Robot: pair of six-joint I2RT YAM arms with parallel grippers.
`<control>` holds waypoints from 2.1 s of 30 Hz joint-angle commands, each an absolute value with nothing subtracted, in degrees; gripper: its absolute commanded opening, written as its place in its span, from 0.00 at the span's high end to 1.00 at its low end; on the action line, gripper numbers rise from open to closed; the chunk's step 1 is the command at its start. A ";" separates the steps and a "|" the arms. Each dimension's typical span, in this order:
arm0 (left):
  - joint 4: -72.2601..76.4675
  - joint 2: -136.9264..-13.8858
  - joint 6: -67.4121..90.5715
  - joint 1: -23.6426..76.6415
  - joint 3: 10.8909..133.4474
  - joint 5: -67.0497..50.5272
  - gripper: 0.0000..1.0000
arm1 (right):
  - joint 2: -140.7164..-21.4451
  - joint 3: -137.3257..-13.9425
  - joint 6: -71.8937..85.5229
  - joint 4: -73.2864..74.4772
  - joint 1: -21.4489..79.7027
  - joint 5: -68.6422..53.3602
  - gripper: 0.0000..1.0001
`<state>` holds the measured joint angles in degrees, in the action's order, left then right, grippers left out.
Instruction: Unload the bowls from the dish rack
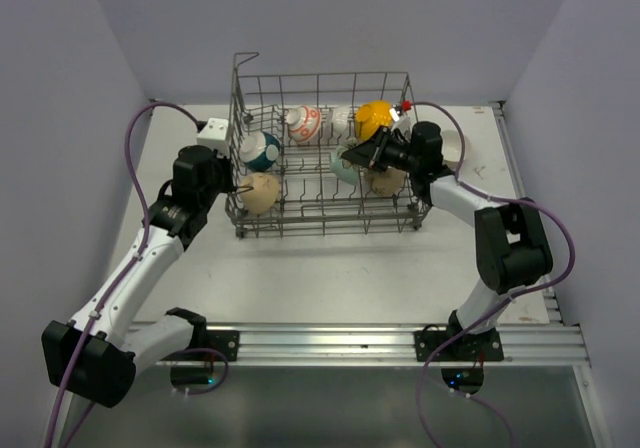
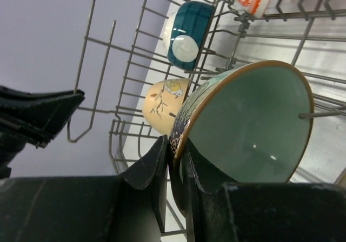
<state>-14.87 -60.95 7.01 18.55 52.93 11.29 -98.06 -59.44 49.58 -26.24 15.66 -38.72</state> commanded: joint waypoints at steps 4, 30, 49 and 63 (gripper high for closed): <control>-14.94 -62.58 7.65 19.69 53.96 8.88 0.84 | -95.19 -62.31 53.43 -31.12 15.82 -44.03 0.96; -15.47 -60.03 7.21 19.69 54.05 9.84 0.87 | -90.88 -86.39 43.51 -1.68 3.26 -36.04 1.00; -15.38 -60.12 7.38 19.78 54.23 8.96 0.77 | -99.22 -92.81 22.95 19.07 -7.47 -5.99 1.00; -15.29 -59.77 7.65 19.78 54.23 8.44 0.53 | -110.47 -98.87 18.19 21.79 -7.29 -1.32 1.00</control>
<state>-15.57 -60.84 7.03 19.29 52.93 9.41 -110.39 -92.79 20.56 24.27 -7.51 -2.85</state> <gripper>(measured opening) 0.464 0.151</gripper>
